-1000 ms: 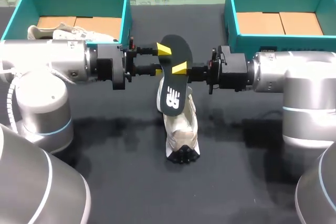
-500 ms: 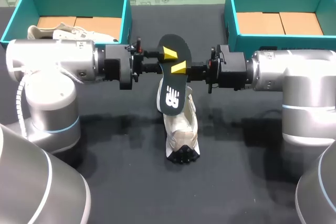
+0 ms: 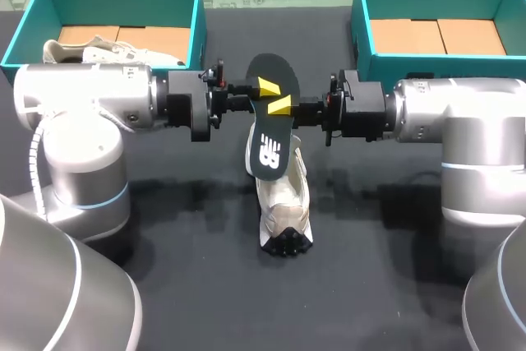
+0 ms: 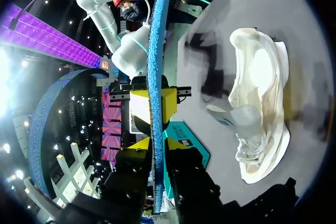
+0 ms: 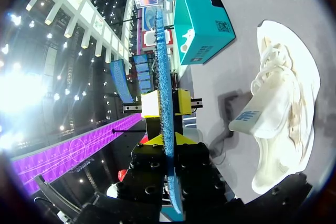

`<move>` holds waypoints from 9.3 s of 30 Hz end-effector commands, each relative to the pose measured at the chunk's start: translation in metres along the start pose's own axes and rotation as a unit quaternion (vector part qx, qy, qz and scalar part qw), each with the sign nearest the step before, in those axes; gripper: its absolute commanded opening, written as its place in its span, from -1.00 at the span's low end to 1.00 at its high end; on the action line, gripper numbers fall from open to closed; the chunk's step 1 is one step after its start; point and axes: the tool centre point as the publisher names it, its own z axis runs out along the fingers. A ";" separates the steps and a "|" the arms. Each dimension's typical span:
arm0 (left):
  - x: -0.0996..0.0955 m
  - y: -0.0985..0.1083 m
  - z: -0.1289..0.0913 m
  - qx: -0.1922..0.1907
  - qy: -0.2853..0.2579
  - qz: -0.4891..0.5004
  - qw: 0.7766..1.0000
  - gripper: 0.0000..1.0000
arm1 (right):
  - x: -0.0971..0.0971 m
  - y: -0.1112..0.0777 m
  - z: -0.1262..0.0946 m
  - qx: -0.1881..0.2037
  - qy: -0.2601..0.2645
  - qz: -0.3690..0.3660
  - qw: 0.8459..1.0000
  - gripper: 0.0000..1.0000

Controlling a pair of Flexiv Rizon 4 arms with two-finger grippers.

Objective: Take the shoe out of the shoebox, open the shoe tongue, remove and reinsert the insole, then place the shoe into the shoebox

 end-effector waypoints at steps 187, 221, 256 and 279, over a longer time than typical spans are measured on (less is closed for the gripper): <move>0.037 -0.170 -0.023 0.185 -0.016 -0.401 0.897 -1.00 | -0.136 -0.056 -0.094 0.298 -0.338 -0.601 0.660 1.00; 0.067 -0.151 -0.006 0.178 0.011 -0.407 0.896 -1.00 | -0.157 -0.041 -0.090 0.316 -0.350 -0.589 0.656 1.00; 0.082 -0.148 0.008 0.134 -0.007 -0.471 0.872 -1.00 | -0.161 -0.044 -0.088 0.310 -0.350 -0.582 0.666 1.00; 0.112 -0.117 0.018 0.135 -0.014 -0.469 0.873 -1.00 | -0.161 -0.044 -0.088 0.310 -0.350 -0.582 0.666 1.00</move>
